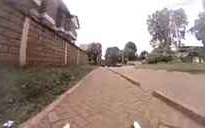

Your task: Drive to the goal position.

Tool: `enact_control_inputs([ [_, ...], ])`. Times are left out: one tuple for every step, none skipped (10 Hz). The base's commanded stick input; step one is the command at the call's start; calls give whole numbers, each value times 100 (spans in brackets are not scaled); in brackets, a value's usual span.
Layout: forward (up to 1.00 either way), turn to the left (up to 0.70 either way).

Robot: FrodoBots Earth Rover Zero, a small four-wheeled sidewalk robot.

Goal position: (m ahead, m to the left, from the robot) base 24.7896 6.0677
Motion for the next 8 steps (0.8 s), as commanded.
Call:
enact_control_inputs([
  [50, 0],
  [50, 0],
  [50, 0],
  [50, 0],
  [50, 0],
  [50, 0],
  [50, 0],
  [50, 0],
])
